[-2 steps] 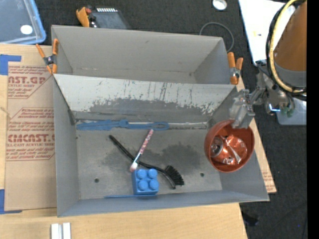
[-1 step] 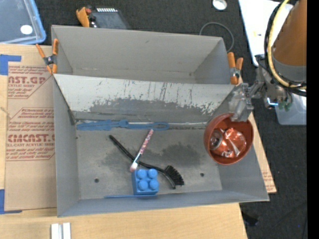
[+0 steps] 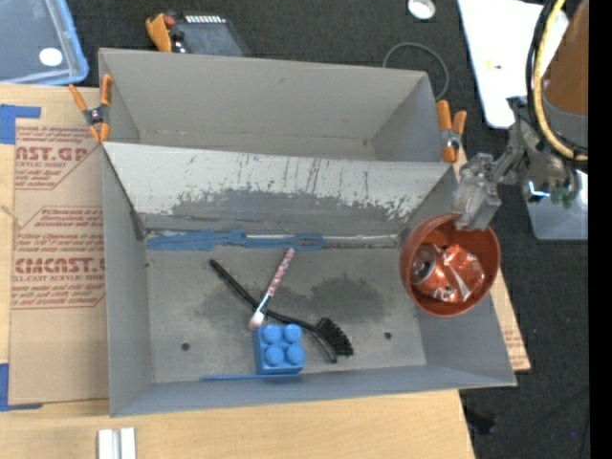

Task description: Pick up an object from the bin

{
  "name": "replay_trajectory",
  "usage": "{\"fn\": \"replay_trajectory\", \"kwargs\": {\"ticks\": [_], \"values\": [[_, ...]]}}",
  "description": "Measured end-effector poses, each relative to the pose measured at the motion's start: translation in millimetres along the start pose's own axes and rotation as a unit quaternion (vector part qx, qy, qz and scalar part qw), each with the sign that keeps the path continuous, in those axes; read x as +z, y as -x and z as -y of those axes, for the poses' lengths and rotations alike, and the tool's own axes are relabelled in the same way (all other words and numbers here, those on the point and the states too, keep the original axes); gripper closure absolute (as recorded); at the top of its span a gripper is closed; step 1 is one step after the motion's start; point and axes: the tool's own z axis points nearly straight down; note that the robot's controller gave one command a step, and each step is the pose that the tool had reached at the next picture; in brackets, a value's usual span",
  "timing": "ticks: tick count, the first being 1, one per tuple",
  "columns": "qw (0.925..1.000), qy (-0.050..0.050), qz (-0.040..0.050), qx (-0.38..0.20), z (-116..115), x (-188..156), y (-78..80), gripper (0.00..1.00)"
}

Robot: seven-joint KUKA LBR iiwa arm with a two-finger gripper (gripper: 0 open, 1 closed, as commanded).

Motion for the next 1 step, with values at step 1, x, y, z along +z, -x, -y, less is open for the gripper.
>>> {"fn": "replay_trajectory", "kwargs": {"ticks": [1], "values": [[0.9999,-0.001,0.011,0.009,-9.5,-23.5,7.6,1.0]]}}
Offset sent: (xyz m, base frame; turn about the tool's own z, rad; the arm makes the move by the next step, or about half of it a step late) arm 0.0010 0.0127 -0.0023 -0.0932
